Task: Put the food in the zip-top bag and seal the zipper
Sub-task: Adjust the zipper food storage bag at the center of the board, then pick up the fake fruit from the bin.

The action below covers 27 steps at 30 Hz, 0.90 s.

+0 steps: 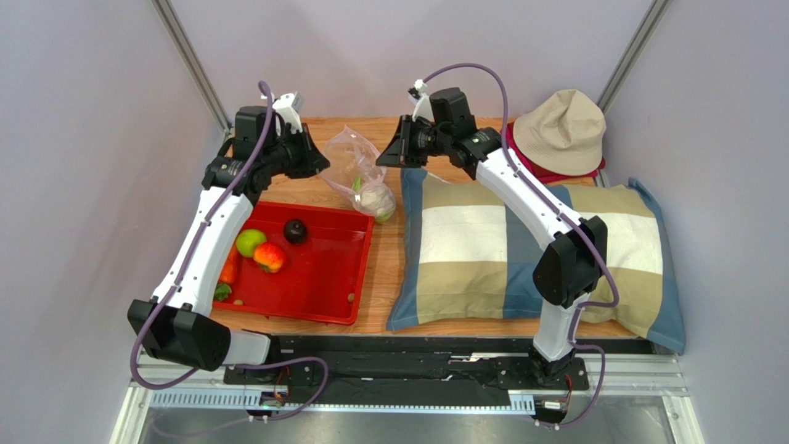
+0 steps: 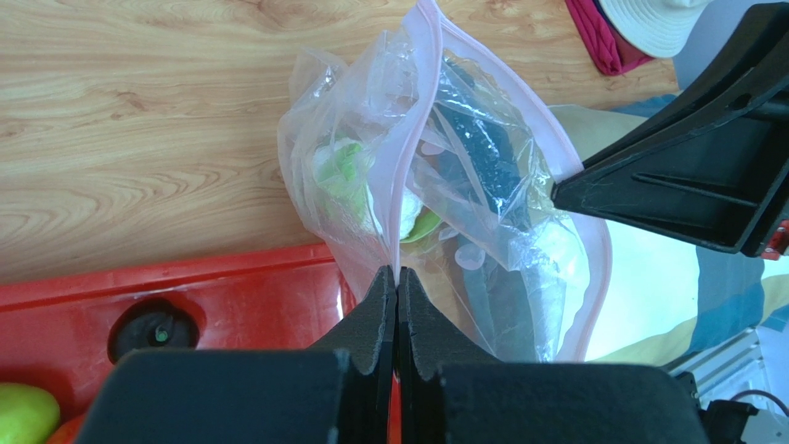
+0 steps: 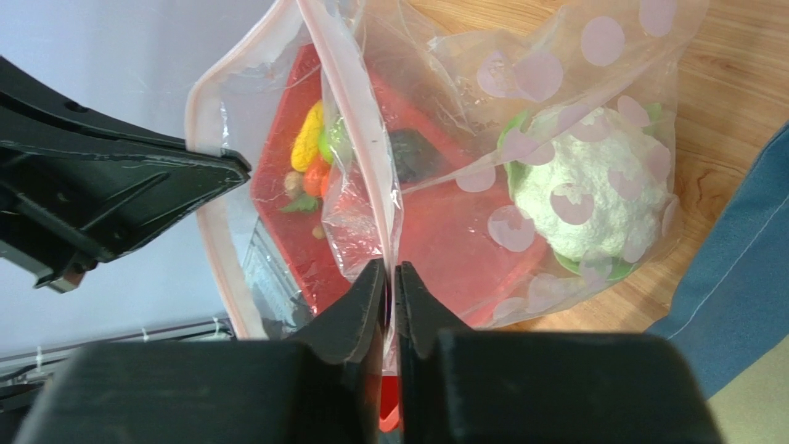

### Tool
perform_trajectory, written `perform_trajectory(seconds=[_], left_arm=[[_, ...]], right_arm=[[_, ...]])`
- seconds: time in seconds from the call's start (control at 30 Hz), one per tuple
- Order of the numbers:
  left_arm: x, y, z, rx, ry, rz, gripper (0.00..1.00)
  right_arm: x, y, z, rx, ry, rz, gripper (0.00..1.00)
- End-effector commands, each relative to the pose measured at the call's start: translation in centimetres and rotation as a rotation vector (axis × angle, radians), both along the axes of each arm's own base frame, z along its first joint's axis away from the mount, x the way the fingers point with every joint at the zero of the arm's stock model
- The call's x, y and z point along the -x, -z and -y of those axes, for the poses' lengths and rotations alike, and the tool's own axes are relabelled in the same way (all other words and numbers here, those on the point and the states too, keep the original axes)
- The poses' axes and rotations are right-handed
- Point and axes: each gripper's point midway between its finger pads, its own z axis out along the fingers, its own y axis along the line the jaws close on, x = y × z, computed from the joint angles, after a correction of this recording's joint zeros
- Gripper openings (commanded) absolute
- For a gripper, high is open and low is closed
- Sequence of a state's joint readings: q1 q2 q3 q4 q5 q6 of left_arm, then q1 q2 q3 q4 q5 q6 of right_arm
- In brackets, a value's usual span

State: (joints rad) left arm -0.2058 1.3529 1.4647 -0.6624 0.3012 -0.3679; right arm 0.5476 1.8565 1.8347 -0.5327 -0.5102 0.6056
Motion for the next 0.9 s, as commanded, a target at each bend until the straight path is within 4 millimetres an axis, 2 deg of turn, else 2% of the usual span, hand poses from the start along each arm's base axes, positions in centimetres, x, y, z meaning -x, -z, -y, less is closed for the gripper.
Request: perform_trajectory(seconds=[0.0,0.13,0.23,0.3,0.33,0.4,0.43,0.47,0.53,0.63,0.7,0.77,0.8,0.87], left_arm=[[0.3,-3.0,-0.8,0.01,-0.009,0.094,0.0],[0.4,-4.5,-0.3,0.013,0.032,0.147,0.0],[0.1,-5.6,-0.9,-0.015,0.024,0.201,0.0],[0.0,-6.0,-1.8,-0.02,0.003,0.218,0.09],[0.4,-6.1,-2.1,-0.02,0.009,0.226,0.16],[0.7,-5.8,-3.0,-0.033,0.015,0.226,0.49],[1.4,-5.7,-3.4,-0.045,0.019,0.23,0.82],[1.7,-5.5,-4.1,-0.054,0.007,0.225,0.91],[3.2,-4.6,-4.9,-0.101,0.037,0.22,0.99],[4.8,-2.2,-7.4,-0.2,-0.003,0.177,0.99],[6.1,0.7,-9.7,-0.238,-0.06,0.1,0.99],[7.6,2.9,-10.4,-0.235,-0.041,0.039,0.99],[8.2,4.8,-11.5,-0.289,-0.041,-0.007,0.99],[9.8,7.3,-12.4,-0.341,-0.013,-0.116,0.99]], right_arm=[[0.4,-6.7,0.5,-0.095,0.001,0.146,0.01],[0.2,-8.6,1.4,-0.089,0.051,0.221,0.0],[-0.5,-9.0,2.1,-0.06,0.095,0.261,0.0],[-0.8,-8.9,2.7,-0.028,0.121,0.272,0.0],[-1.3,-8.6,3.0,-0.009,0.149,0.271,0.0],[-1.3,-7.5,3.0,0.014,0.146,0.248,0.0],[-1.2,-7.2,2.9,0.015,0.139,0.234,0.0],[-1.2,-6.5,2.7,0.015,0.13,0.218,0.0],[-0.8,-5.2,2.3,0.016,0.115,0.185,0.0],[-0.8,-3.7,2.1,0.022,0.105,0.147,0.0],[-0.6,-3.4,1.8,0.017,0.089,0.135,0.0],[-0.5,-3.7,1.5,0.005,0.082,0.139,0.0],[-0.5,-3.7,1.3,0.001,0.076,0.135,0.0],[-0.5,-3.8,1.1,-0.004,0.07,0.142,0.0]])
